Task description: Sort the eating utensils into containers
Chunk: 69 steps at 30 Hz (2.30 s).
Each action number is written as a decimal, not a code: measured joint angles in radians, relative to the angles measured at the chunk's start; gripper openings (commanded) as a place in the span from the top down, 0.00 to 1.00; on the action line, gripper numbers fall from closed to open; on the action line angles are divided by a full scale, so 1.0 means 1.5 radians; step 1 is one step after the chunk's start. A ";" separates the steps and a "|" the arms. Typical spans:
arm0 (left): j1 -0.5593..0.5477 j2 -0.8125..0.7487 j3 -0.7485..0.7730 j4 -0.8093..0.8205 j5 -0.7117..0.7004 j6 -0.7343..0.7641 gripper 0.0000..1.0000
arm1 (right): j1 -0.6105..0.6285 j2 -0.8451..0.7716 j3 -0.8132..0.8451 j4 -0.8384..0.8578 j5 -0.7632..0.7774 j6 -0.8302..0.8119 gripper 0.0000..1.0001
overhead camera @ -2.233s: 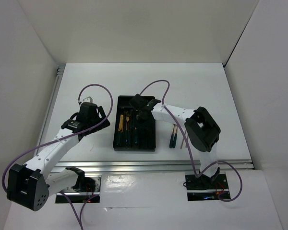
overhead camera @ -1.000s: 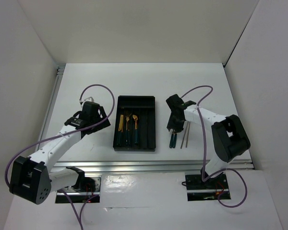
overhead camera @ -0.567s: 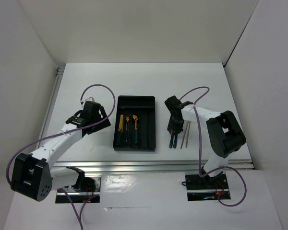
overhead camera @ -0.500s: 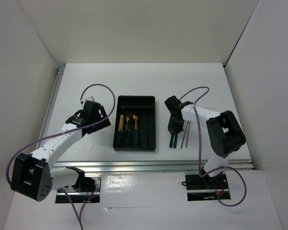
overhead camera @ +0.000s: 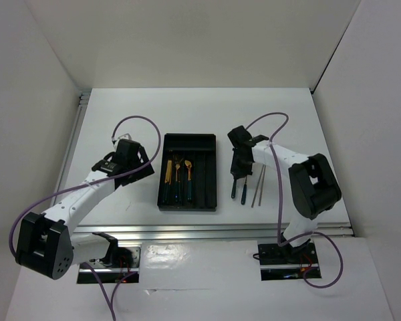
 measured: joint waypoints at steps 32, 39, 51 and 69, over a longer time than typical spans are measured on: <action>0.000 -0.063 -0.005 -0.012 -0.003 -0.014 0.17 | 0.223 0.024 0.131 0.205 -0.168 0.045 1.00; 0.000 -0.067 -0.010 -0.015 -0.002 -0.014 0.17 | 0.239 0.067 0.167 0.214 -0.138 0.085 1.00; 0.000 -0.074 -0.016 -0.015 -0.003 -0.014 0.17 | 0.239 0.123 0.174 0.211 -0.137 0.107 1.00; 0.000 -0.073 -0.016 -0.014 -0.003 -0.014 0.17 | 0.239 0.168 0.225 0.161 -0.153 0.094 0.48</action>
